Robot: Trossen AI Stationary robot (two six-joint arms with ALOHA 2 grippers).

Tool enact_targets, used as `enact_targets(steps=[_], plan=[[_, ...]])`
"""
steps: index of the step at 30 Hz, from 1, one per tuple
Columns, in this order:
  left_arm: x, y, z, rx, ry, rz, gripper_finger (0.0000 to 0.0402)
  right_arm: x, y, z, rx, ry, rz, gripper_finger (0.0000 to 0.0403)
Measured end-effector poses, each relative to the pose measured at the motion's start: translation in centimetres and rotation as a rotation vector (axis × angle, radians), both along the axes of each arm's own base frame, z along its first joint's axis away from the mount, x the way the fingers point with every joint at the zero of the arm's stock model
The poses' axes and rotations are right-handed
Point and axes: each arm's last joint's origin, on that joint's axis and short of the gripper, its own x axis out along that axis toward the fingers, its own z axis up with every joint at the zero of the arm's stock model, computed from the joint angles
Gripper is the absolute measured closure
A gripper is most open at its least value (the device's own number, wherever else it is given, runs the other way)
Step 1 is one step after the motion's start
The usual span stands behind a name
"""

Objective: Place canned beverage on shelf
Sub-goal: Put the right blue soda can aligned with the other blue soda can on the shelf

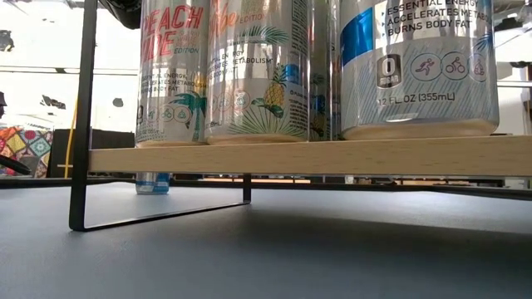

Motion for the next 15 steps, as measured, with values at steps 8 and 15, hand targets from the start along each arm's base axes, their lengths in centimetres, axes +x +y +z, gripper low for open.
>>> enact_targets(steps=[8,15], plan=[[0.3,0.1,-1.0,-0.014,0.105,0.007,0.0133,-1.0,1.3,-0.6,0.011,0.082,-0.074,0.0195],[0.3,0.1,-1.0,0.013,0.107,0.033,0.0132,-2.7,2.1,0.1,0.062,0.176,-0.189,0.0195]])
